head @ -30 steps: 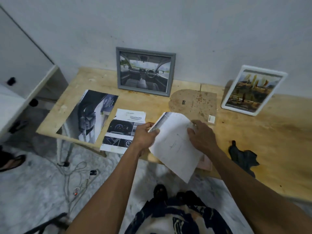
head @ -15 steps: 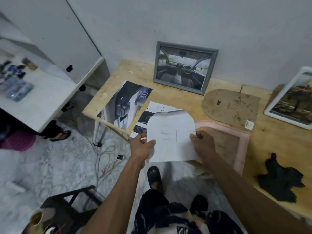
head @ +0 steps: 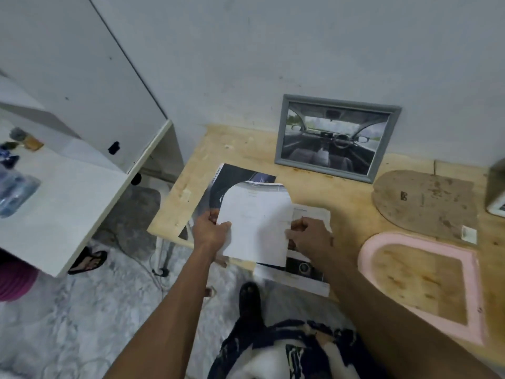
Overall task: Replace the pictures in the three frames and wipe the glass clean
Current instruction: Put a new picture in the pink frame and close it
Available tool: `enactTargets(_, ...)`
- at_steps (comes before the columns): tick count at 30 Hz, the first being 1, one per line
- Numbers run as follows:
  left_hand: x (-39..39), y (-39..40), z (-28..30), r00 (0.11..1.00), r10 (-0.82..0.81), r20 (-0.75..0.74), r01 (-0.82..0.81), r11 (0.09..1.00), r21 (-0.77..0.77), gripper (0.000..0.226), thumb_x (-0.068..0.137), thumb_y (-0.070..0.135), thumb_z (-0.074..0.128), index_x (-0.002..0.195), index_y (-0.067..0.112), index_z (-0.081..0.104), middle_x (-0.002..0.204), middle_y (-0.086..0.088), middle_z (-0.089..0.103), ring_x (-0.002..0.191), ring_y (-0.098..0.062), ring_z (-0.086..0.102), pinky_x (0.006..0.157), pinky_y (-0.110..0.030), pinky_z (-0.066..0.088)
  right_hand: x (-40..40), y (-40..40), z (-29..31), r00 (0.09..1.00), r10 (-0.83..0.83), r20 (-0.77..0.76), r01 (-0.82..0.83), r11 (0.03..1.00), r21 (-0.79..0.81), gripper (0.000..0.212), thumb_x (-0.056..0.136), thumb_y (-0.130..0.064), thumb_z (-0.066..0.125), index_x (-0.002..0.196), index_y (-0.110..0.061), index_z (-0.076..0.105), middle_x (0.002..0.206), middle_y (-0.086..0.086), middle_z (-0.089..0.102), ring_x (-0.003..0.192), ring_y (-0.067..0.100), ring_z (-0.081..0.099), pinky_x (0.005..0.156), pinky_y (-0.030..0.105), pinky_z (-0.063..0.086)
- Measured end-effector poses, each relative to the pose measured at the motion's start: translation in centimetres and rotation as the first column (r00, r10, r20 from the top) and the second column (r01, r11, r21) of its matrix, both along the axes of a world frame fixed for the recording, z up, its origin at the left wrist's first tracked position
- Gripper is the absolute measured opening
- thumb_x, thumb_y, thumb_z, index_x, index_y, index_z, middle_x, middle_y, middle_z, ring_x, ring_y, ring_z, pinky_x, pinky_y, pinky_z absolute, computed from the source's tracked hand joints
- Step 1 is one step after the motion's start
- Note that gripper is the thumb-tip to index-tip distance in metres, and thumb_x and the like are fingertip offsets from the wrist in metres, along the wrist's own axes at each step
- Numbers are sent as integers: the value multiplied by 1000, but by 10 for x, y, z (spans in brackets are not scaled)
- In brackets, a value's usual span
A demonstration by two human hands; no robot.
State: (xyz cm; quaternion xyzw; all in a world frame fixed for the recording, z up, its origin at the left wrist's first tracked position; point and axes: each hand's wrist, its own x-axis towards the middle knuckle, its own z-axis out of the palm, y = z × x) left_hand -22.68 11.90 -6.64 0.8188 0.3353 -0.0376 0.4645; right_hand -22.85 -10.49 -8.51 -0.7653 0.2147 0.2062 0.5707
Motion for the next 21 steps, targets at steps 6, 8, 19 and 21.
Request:
enactTargets(6,47,81,-16,981,-166,-104,179,975,135,29,79,10,78,106,14,66,95,-2,66,87,-26,62,77,-29,48,30,83,-16,991,-118,-57,113,991,-73,15,75,-10,81,75,-19,68,80,5,74,79,24,72,76,43,61)
enactTargets(8,57,97,-24,967,-213,-142,234,960,153,35,78,12,79,111,12,67,102,-7,71,91,-29,65,80,-32,51,35,103,-16,988,-140,-65,132,984,-117,15,74,-12,80,76,-20,69,86,5,74,84,24,70,81,42,59)
enactTargets(19,84,132,-64,841,-448,-304,515,834,196,48,81,17,76,125,7,60,122,-17,61,110,-37,60,81,-36,48,57,141,-39,983,-169,-75,133,929,-345,13,78,-5,72,86,-15,75,87,5,74,79,24,70,79,36,59)
enactTargets(21,85,135,-67,822,-452,-347,539,814,218,54,81,20,74,131,11,55,126,-16,53,114,-36,56,83,-40,48,57,142,-39,982,-166,-89,122,920,-371,10,78,-5,70,83,-12,75,81,5,73,77,23,69,78,31,58)
